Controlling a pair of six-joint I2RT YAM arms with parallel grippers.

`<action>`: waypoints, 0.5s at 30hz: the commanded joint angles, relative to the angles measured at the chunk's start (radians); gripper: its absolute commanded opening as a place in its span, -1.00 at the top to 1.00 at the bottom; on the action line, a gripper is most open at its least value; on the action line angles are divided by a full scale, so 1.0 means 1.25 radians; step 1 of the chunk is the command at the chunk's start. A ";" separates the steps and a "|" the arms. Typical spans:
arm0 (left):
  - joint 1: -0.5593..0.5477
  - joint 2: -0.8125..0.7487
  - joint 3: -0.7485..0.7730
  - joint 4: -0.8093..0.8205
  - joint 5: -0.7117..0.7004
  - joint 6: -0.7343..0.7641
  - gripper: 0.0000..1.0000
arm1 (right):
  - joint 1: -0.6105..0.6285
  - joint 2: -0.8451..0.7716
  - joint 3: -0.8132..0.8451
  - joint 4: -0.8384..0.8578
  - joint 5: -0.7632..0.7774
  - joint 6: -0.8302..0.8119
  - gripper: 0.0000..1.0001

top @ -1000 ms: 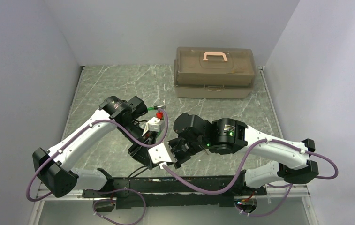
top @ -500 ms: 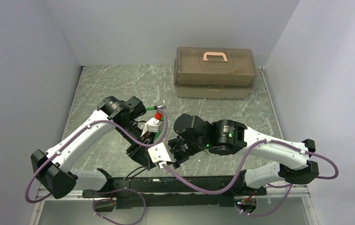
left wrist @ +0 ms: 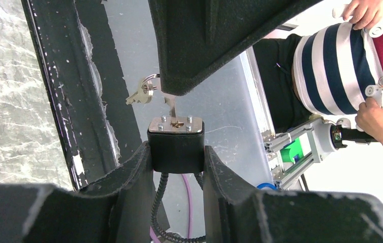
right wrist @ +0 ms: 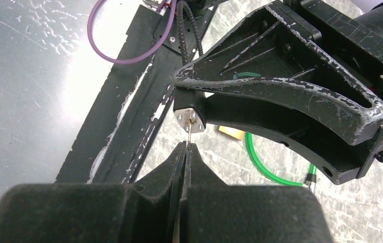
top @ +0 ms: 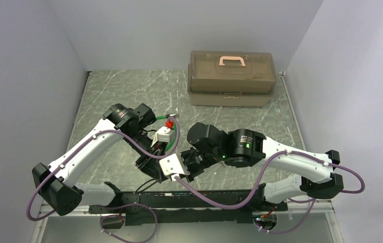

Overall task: Unlock with the key
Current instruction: Unlock the lock.

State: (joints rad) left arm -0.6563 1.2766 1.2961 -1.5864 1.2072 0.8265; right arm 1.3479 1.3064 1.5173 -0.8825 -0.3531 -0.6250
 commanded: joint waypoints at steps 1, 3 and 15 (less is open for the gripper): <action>0.002 -0.027 0.011 0.007 0.044 0.022 0.94 | -0.001 0.002 0.026 -0.008 -0.019 0.007 1.00; 0.003 -0.027 0.011 0.007 0.045 0.020 0.94 | 0.000 -0.002 0.026 -0.011 -0.016 0.006 1.00; 0.012 -0.021 0.028 0.007 0.054 0.021 0.94 | 0.002 0.002 0.017 0.043 -0.034 0.013 1.00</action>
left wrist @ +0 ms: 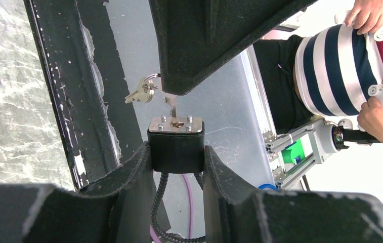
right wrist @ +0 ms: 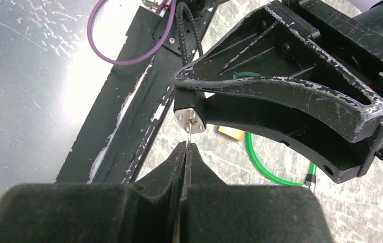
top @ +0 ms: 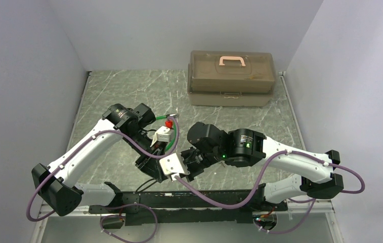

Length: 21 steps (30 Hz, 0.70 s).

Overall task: Unlock with the key
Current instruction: Unlock the lock.

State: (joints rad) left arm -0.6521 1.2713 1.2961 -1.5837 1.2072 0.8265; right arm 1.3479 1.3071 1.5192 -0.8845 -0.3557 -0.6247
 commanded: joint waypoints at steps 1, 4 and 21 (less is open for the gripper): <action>0.010 -0.016 0.032 0.005 0.055 0.021 0.95 | 0.002 0.000 0.013 0.051 -0.033 0.015 1.00; 0.011 -0.008 0.045 0.005 0.053 0.021 0.95 | 0.001 0.000 0.008 0.068 -0.039 0.016 1.00; 0.010 -0.018 0.079 0.004 0.067 0.025 0.96 | 0.002 -0.021 -0.080 0.160 -0.019 0.034 1.00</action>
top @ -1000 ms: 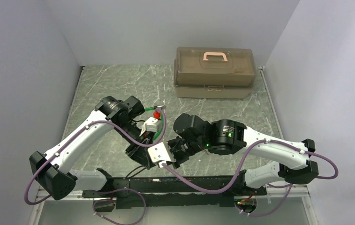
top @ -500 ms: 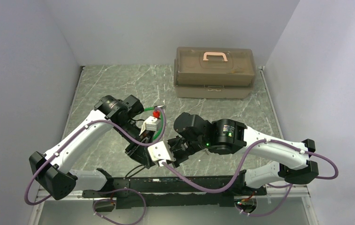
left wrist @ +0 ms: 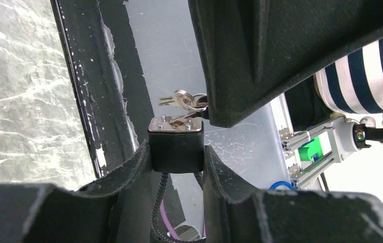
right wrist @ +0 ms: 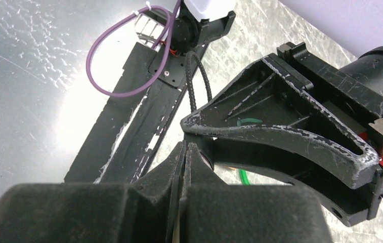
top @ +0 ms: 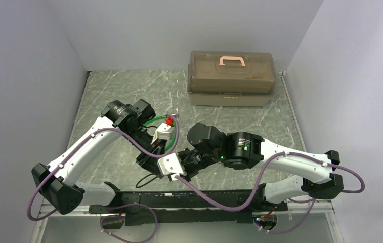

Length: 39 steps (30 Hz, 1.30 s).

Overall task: Unlock with the key
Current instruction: Unlock the lock.

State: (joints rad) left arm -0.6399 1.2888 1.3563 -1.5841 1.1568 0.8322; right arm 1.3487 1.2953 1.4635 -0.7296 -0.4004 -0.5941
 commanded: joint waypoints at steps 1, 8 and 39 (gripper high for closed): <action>-0.001 -0.040 0.026 0.004 0.108 0.025 0.96 | 0.001 -0.019 -0.042 0.037 0.026 0.010 1.00; -0.008 -0.076 0.010 0.002 0.103 0.031 0.97 | -0.003 -0.077 -0.077 0.073 0.062 0.027 1.00; -0.064 -0.140 0.004 0.004 0.064 0.100 1.00 | -0.005 -0.225 -0.162 0.276 -0.085 0.141 1.00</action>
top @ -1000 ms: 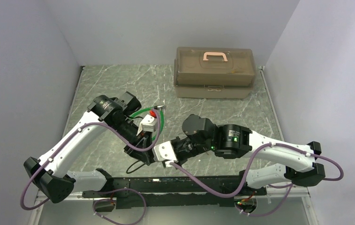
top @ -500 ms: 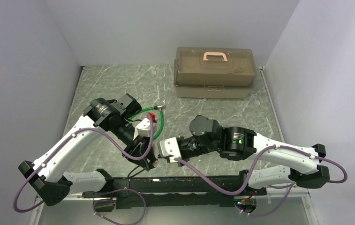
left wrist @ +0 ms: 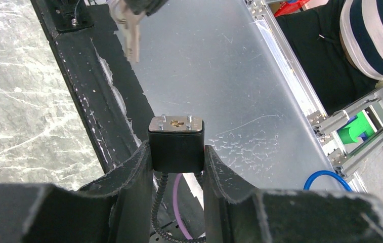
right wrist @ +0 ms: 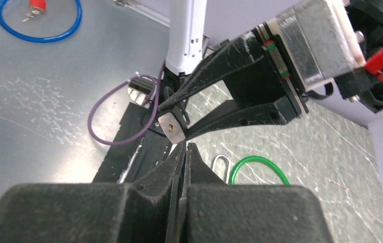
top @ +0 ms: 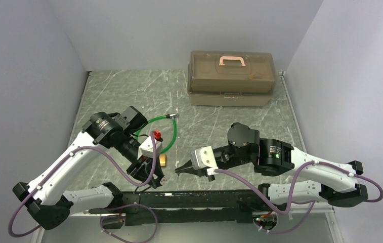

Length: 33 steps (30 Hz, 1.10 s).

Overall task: Unlock with the key
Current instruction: Unlock the lock.

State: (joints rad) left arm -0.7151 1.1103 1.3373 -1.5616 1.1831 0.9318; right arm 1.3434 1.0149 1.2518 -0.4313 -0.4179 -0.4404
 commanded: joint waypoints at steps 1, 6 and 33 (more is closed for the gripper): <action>-0.004 0.005 0.025 -0.014 0.046 0.019 1.00 | 0.000 0.005 0.012 0.033 -0.085 0.019 1.00; -0.004 0.020 0.052 -0.014 0.066 0.026 1.00 | -0.002 0.030 0.032 0.001 -0.126 0.012 1.00; 0.007 0.025 0.004 -0.011 0.149 0.044 1.00 | -0.002 0.034 0.014 0.065 -0.133 -0.021 1.00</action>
State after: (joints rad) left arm -0.7101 1.1454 1.3411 -1.5612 1.2999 0.9604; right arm 1.3430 1.0565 1.2533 -0.4068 -0.5774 -0.4400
